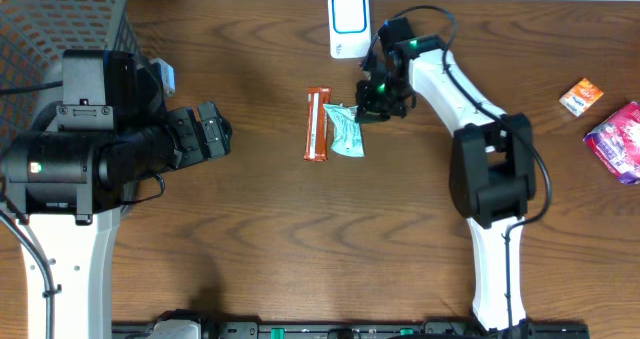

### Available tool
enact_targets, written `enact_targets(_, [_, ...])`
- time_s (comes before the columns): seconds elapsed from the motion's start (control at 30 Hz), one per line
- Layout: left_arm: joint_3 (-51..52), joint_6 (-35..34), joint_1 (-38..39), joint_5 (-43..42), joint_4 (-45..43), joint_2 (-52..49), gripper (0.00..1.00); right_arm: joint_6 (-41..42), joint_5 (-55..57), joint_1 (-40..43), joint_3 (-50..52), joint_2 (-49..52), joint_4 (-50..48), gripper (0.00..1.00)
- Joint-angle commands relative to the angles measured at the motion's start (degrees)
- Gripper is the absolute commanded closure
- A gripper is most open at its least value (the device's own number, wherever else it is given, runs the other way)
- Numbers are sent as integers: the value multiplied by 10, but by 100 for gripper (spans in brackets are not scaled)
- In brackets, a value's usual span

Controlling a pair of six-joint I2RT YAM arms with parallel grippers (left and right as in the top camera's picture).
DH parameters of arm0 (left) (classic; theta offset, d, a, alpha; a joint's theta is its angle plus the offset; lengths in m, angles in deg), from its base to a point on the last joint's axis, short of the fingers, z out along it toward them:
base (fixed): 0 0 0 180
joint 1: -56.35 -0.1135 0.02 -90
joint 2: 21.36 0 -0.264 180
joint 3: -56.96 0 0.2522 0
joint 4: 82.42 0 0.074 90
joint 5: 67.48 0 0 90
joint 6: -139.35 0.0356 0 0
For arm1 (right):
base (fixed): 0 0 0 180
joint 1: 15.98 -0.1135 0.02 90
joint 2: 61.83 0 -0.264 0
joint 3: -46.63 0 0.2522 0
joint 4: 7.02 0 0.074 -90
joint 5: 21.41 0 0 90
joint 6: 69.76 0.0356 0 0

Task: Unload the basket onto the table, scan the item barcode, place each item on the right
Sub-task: 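Reach the right gripper left and grasp the mint-green packet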

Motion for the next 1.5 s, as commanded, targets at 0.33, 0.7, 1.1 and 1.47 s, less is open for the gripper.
enact_targets(0.33, [-9,5,2,-2,0,0,2,-21,101,-26,6,-117,53,83])
enact_targets(0.7, [-9,5,2,-2,0,0,2,65,140,-78,81,-78,-10,47])
enact_targets(1.1, [-9,5,2,-2,0,0,2,65,242,-124,52,-90,-18,43])
enact_targets(1.47, [-9,5,2,-2,0,0,2,131,461,-208,45,-61,-19,47])
